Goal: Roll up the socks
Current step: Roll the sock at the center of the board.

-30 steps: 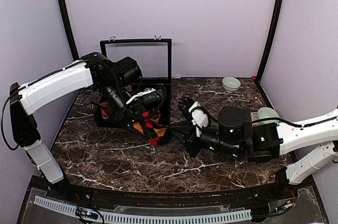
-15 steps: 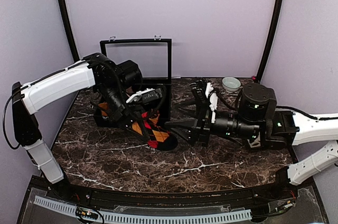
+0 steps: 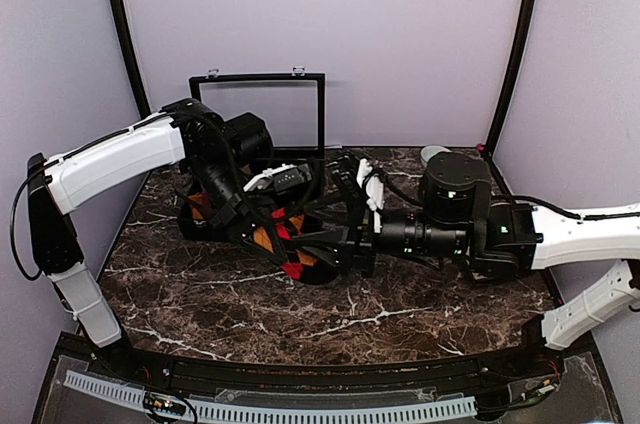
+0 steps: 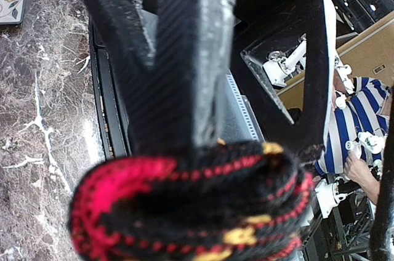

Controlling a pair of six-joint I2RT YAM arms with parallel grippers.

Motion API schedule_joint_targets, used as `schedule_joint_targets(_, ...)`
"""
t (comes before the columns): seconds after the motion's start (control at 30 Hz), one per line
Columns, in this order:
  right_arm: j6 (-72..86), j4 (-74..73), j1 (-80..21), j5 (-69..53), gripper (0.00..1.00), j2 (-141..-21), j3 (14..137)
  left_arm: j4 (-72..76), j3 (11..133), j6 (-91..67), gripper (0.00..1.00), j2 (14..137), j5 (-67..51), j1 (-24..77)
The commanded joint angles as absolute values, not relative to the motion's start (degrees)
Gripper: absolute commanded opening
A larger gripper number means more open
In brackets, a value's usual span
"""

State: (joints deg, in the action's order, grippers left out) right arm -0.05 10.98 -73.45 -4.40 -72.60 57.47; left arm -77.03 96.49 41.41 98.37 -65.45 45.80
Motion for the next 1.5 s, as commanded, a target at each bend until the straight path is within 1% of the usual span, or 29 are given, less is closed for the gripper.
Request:
schedule_joint_targets(0.0, -0.83, 16.88, -72.63, -1.15, 0.58, -74.01, 58.2, -80.44, 97.62, 43.91, 0.0, 97.87, -67.67, 45.62)
schedule_joint_targets(0.1, -0.7, 17.03, -71.94, -1.67, 0.57, -75.62, 58.72, -82.13, 98.05, 45.74, 0.0, 97.91, -68.2, 45.62)
schedule_joint_targets(0.2, -1.01, 14.23, -70.9, 0.41, 0.56, -76.33, 58.91, -83.82, 98.32, 47.24, 0.0, 97.81, -68.28, 45.62)
schedule_joint_targets(0.43, 0.66, 14.41, -68.57, 3.02, 0.57, -75.55, 57.72, -83.87, 97.25, 48.21, 0.0, 97.22, -67.87, 45.62)
schedule_joint_targets(0.53, 1.11, 15.58, -68.48, -3.23, 0.59, -77.36, 59.83, -83.85, 97.21, 48.27, 0.0, 97.62, -67.68, 45.62)
schedule_joint_targets(0.67, 1.76, 15.17, -68.54, -12.81, 0.53, -80.77, 63.05, -83.85, 97.4, 48.52, 0.0, 97.65, -66.96, 45.62)
schedule_joint_targets(0.73, 2.5, 14.59, -68.51, -15.7, 0.48, -82.42, 64.67, -83.85, 97.38, 48.67, 0.0, 97.54, -66.45, 45.62)
schedule_joint_targets(0.77, 2.62, 13.77, -68.41, -16.33, 0.42, -83.12, 65.42, -83.85, 97.46, 48.73, 0.0, 97.4, -65.98, 45.62)
schedule_joint_targets(0.8, 2.85, 12.67, -68.23, -16.5, 0.32, -83.66, 65.63, -83.85, 97.54, 48.8, 0.0, 97.26, -65.55, 45.62)
schedule_joint_targets(0.87, 4.34, 10.93, -67.25, -17.43, 0.08, -84.27, 67.33, -83.76, 97.95, 48.99, 0.0, 96.85, -64.31, 45.62)
schedule_joint_targets(0.9, 5.69, 10.72, -66.77, -18.43, 0.0, -84.24, 67.15, -83.76, 98.33, 49.15, 0.0, 96.65, -63.53, 45.62)
schedule_joint_targets(0.97, 7.4, 10.97, -66.3, -18.86, 0.0, -83.74, 66.46, -82.76, 99.2, 48.3, 0.0, 96.08, -61.68, 45.53)
schedule_joint_targets(1.0, 8.06, 11.23, -66.21, -18.61, 0.0, -83.35, 65.03, -81.25, 99.57, 46.79, 0.01, 95.51, -60.18, 45.45)
schedule_joint_targets(1.1, 9.55, 12.14, -66.18, -16.21, 0.0, -81.65, 62.64, -73.15, 99.13, 40.75, 0.15, 92.21, -53.76, 45.14)
schedule_joint_targets(1.17, 10.2, 11.96, -66.18, -13.14, 0.0, -80.68, 61.67, -67.08, 98.32, 38.35, 0.21, 89.47, -48.79, 45.09)
schedule_joint_targets(1.27, 11.81, 12.21, -66.31, -7.28, 0.0, -79.91, 61.58, -59.87, 97.08, 35.16, 0.26, 86.52, -39.87, 45.13)
schedule_joint_targets(1.4, 14.07, 18.01, -69.19, 2.4, 0.0, -80.76, 61.66, -52.32, 95.08, 33.53, 0.28, 83.2, -31.9, 45.22)
schedule_joint_targets(1.47, 13.43, 17.41, -70.76, 6.1, 0.0, -82.41, 63.79, -52.25, 95.24, 35.62, 0.38, 82.09, -31.55, 45.26)
